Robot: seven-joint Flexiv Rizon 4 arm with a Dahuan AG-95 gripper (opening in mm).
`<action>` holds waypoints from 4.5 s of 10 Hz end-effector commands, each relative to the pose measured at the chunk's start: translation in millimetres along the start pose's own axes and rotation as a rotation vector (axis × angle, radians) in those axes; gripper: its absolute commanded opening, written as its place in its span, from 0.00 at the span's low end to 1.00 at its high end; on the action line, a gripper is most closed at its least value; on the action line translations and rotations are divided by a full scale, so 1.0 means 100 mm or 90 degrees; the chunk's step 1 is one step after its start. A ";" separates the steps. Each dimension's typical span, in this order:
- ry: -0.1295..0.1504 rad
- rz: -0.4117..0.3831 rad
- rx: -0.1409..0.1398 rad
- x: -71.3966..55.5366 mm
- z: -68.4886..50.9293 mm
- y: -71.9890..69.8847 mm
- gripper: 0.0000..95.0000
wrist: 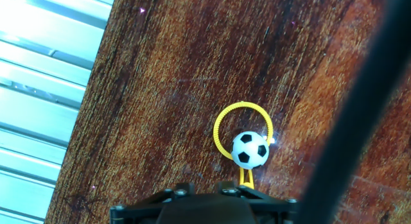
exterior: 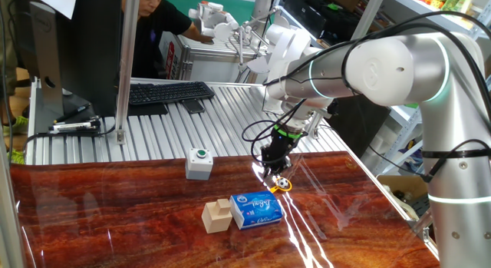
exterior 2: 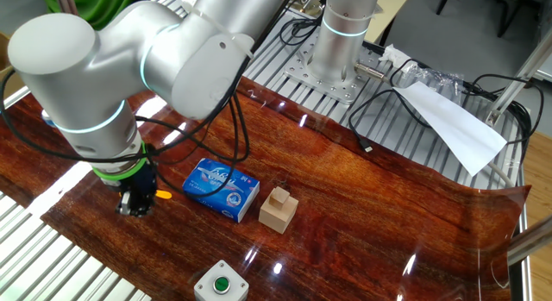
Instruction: Remove the bubble ring from the ball
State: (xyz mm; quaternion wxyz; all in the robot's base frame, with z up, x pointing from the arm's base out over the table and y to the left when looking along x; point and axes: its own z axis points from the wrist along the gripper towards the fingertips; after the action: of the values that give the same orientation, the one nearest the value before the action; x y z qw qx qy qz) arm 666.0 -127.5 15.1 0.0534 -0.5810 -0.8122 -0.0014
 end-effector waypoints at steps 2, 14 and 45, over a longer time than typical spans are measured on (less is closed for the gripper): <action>0.001 0.004 0.000 0.00 -0.01 0.00 0.00; -0.018 0.017 -0.006 0.00 -0.02 -0.01 0.20; -0.019 -0.005 -0.050 0.06 0.09 -0.47 0.40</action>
State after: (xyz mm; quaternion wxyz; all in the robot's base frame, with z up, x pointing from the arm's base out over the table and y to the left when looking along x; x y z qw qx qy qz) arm 619.3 -135.0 10.5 0.0184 -0.5802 -0.8138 -0.0255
